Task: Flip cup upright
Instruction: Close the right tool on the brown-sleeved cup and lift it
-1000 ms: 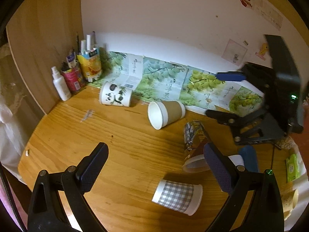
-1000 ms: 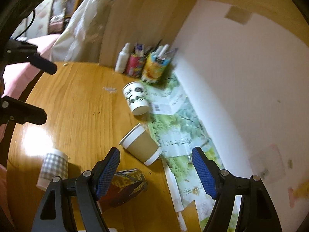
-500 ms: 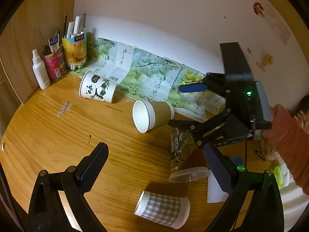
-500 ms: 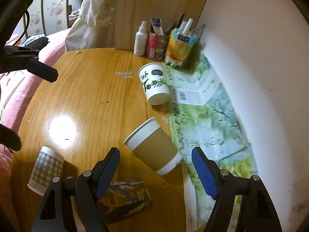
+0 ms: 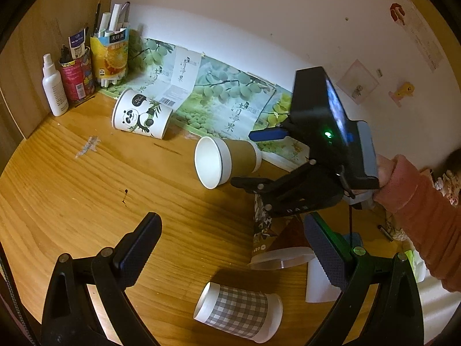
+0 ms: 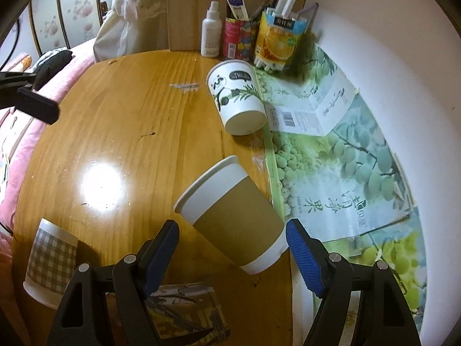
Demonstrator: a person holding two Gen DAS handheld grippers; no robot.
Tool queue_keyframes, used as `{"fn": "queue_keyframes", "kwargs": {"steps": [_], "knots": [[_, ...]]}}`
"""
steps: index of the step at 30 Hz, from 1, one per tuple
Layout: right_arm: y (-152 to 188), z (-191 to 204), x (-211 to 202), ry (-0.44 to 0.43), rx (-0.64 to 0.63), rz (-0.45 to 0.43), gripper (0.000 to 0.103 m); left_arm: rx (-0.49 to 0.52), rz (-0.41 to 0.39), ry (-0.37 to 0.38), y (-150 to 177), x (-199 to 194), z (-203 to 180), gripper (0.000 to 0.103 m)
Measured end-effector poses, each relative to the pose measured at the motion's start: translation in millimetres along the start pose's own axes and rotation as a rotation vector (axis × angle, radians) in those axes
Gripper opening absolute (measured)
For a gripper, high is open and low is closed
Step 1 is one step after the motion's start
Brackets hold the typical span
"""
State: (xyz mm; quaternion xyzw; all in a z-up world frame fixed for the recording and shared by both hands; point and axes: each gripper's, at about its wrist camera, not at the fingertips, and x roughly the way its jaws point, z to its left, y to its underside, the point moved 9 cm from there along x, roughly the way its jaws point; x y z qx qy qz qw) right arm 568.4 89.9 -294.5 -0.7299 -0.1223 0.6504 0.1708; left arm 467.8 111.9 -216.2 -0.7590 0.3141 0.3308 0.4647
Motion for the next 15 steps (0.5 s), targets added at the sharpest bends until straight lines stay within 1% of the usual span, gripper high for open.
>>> {"fn": "queue_keyframes", "kwargs": {"steps": [2, 5, 8, 12, 15], "knots": [[1, -2, 5, -0.009, 0.009, 0.015, 0.077, -0.001, 0.005, 0.007, 1, 1, -1, 0.100], [0, -5, 8, 0.002, 0.022, 0.009, 0.077, 0.002, 0.010, 0.010, 2, 3, -2, 0.100], [-1, -11, 13, -0.014, 0.063, 0.022, 0.077, 0.007, 0.016, 0.003, 2, 4, -2, 0.100], [2, -16, 21, 0.004, 0.084, 0.046, 0.077, -0.001, 0.022, 0.008, 2, 5, -2, 0.100], [4, -20, 26, -0.001, 0.110, 0.051, 0.077, -0.003, 0.024, 0.006, 3, 5, -3, 0.100]]}}
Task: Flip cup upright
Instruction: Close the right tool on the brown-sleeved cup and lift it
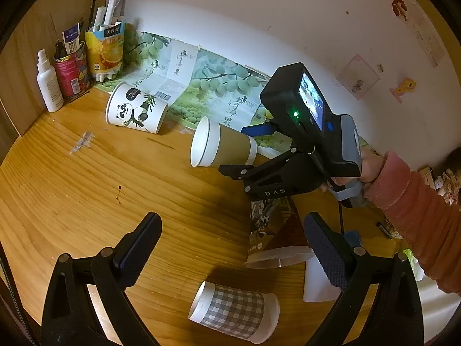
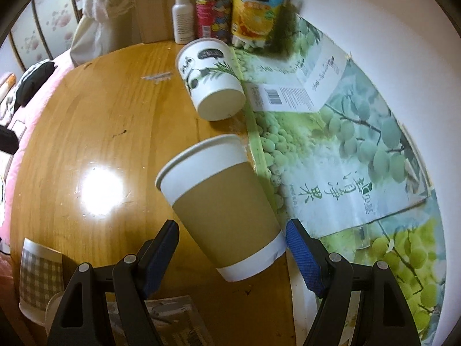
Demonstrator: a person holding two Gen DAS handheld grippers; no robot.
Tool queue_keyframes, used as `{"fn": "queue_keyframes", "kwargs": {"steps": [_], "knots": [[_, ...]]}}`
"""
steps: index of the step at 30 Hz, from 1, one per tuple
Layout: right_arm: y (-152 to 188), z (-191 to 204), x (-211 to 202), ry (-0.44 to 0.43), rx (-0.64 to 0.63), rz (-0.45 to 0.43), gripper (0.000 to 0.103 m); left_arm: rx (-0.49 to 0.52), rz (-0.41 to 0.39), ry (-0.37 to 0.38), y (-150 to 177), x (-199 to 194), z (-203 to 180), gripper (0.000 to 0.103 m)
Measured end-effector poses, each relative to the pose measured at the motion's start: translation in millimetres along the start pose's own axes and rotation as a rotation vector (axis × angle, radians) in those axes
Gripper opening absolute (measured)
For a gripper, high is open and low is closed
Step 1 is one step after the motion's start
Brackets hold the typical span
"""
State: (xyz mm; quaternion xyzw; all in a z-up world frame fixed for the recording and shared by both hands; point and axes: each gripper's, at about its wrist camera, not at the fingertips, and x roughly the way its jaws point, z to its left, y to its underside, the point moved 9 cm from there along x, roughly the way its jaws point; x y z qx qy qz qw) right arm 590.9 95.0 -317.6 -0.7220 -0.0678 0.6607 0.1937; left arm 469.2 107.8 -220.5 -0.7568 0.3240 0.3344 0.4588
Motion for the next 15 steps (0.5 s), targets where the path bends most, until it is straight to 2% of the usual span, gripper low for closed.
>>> {"fn": "queue_keyframes", "kwargs": {"steps": [3, 4, 15], "knots": [[-0.1, -2.0, 0.8, 0.000, 0.014, -0.004, 0.076, -0.003, 0.003, -0.002, 0.6, 0.5, 0.1, 0.100], [-0.3, -2.1, 1.2, -0.002, 0.017, -0.003, 0.072, -0.005, 0.004, -0.002, 0.9, 1.1, 0.1, 0.100], [-1.6, -7.7, -2.6, 0.028, 0.053, -0.005, 0.068, -0.002, -0.003, -0.005, 1.0, -1.2, -0.8, 0.100]]}}
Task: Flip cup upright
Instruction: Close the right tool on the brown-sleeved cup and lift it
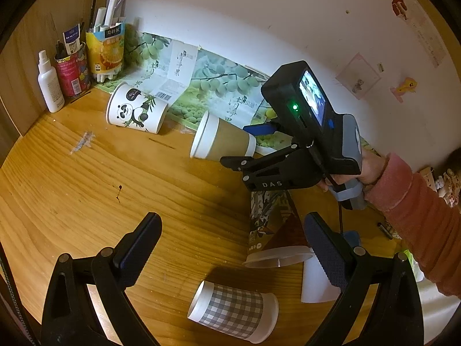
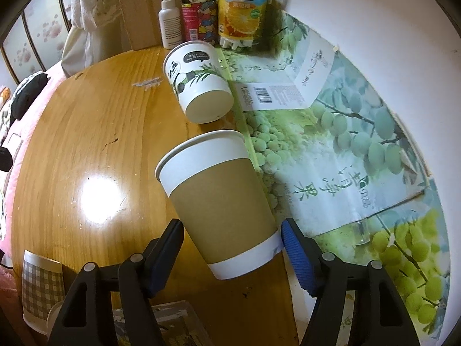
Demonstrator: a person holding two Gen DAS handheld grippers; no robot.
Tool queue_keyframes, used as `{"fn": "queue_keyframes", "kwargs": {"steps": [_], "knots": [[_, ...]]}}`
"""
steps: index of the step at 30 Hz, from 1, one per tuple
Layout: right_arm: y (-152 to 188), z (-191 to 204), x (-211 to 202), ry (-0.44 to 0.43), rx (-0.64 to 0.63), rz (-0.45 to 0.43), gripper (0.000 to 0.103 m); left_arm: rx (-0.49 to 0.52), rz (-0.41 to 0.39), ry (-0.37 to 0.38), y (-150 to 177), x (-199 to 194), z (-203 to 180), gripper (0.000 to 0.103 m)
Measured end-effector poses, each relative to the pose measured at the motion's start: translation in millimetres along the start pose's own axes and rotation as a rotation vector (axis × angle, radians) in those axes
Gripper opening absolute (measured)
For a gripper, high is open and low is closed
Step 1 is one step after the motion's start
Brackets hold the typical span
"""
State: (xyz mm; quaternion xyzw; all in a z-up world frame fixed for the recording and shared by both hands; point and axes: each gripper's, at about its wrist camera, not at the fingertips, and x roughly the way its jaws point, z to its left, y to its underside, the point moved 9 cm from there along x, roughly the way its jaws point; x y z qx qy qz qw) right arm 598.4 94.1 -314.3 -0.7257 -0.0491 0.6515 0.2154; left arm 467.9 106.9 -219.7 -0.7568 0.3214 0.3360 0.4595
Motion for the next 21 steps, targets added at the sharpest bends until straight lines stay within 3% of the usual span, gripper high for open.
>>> {"fn": "queue_keyframes", "kwargs": {"steps": [12, 21], "knots": [[8, -28, -30, 0.130, 0.120, 0.005, 0.062, 0.018, -0.032, -0.006, -2, -16, -4, 0.100], [16, -36, -86, 0.180, 0.224, -0.065, 0.062, 0.037, -0.057, -0.024, -5, -34, -6, 0.100]]}}
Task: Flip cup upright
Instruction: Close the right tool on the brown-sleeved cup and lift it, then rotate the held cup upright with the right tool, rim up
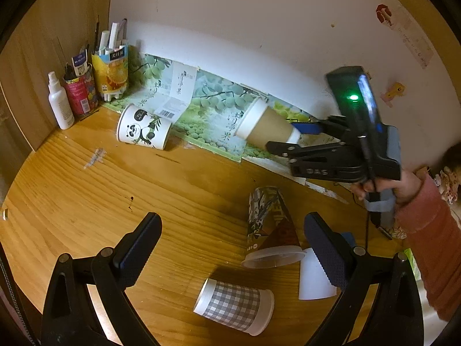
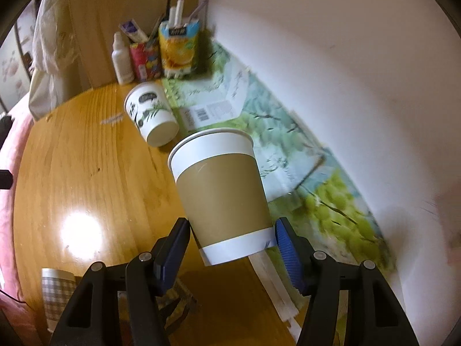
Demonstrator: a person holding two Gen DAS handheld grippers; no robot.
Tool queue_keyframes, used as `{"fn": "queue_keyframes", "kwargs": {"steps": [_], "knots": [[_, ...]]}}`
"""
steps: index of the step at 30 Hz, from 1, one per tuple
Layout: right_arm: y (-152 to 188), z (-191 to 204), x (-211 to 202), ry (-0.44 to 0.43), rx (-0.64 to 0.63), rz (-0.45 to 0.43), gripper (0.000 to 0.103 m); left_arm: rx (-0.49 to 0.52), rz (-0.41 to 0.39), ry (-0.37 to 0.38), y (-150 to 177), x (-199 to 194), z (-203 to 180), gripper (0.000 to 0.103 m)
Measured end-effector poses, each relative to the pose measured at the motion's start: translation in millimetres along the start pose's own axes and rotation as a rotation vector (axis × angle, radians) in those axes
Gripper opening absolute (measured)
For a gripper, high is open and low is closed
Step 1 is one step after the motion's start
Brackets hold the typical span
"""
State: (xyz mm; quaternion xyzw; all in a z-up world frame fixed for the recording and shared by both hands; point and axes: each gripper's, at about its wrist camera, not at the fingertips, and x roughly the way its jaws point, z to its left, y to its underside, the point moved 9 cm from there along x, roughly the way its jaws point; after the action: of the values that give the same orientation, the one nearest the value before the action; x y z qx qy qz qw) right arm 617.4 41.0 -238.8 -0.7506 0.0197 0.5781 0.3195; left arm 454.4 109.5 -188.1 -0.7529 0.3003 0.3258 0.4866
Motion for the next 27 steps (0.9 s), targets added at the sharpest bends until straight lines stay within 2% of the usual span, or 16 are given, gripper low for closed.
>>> {"fn": "queue_keyframes", "kwargs": {"steps": [11, 21, 27], "knots": [[26, -6, -69, 0.031, 0.226, -0.092, 0.062, 0.031, 0.004, -0.010, 5, -16, 0, 0.100], [90, 4, -113, 0.043, 0.520, -0.124, 0.062, 0.127, 0.032, 0.006, 14, -28, -10, 0.100], [126, 17, -125, 0.037, 0.684, -0.136, 0.062, 0.197, 0.047, 0.013, 27, -37, -14, 0.099]]}}
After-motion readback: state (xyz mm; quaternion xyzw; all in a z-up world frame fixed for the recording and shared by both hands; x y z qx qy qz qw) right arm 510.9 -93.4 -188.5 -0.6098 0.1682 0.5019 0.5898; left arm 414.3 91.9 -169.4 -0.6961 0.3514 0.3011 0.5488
